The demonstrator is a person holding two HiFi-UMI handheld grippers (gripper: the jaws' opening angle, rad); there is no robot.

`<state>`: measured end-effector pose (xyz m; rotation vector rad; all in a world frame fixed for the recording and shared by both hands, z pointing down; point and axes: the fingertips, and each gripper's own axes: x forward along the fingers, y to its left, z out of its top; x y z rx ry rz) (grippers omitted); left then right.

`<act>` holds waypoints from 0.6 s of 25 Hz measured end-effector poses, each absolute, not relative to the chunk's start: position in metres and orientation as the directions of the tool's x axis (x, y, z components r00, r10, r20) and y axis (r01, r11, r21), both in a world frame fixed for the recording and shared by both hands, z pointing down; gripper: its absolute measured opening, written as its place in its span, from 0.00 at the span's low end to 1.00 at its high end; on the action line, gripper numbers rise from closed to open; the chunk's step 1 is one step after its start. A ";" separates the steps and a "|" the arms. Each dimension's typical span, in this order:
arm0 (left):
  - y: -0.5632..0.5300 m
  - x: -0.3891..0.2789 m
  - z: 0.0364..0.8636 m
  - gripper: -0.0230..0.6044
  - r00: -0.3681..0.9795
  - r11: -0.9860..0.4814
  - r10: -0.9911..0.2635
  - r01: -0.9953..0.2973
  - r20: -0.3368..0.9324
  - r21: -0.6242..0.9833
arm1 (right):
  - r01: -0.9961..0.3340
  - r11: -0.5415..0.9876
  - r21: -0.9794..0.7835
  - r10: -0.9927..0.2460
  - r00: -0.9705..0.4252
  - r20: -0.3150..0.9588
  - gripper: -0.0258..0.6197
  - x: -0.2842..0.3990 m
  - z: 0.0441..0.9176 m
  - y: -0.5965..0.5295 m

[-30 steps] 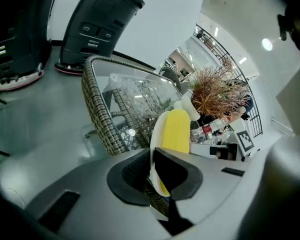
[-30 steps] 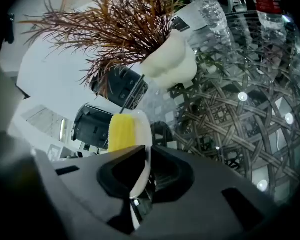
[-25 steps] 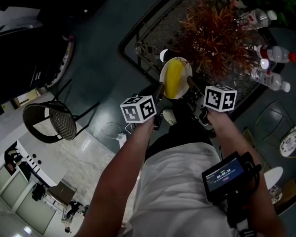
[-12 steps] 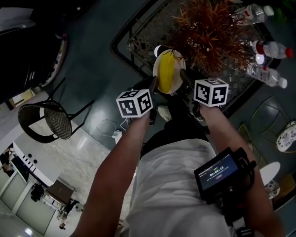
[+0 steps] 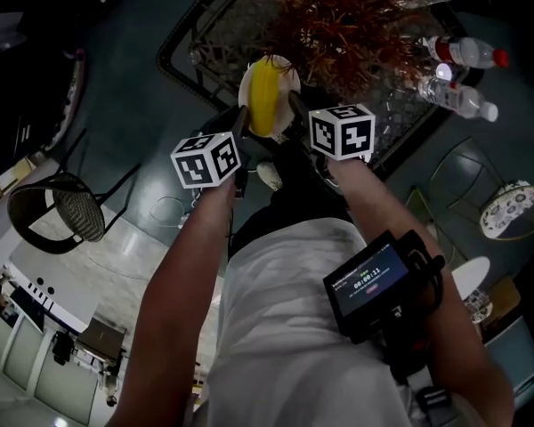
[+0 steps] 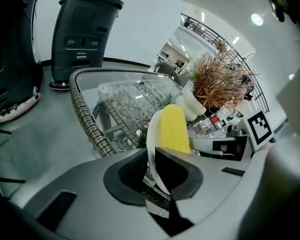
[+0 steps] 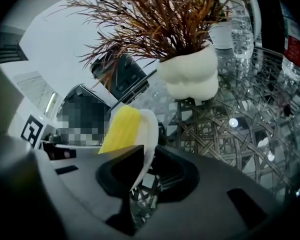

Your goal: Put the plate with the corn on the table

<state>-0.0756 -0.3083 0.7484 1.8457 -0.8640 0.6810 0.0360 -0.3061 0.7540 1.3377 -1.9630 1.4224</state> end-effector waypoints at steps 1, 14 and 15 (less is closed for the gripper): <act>-0.308 -0.075 0.748 0.09 0.594 -0.300 -0.271 -0.800 0.757 0.520 | -0.857 0.052 -0.512 -0.474 -0.473 0.743 0.12 0.037 0.754 -0.306; -0.318 -0.087 0.735 0.17 0.575 -0.286 -0.366 -0.818 0.732 0.499 | -0.890 0.011 -0.456 -0.542 -0.389 0.745 0.16 0.054 0.744 -0.308; -0.318 -0.087 0.734 0.17 0.576 -0.289 -0.367 -0.817 0.731 0.499 | -0.888 0.009 -0.460 -0.545 -0.390 0.742 0.16 0.055 0.744 -0.308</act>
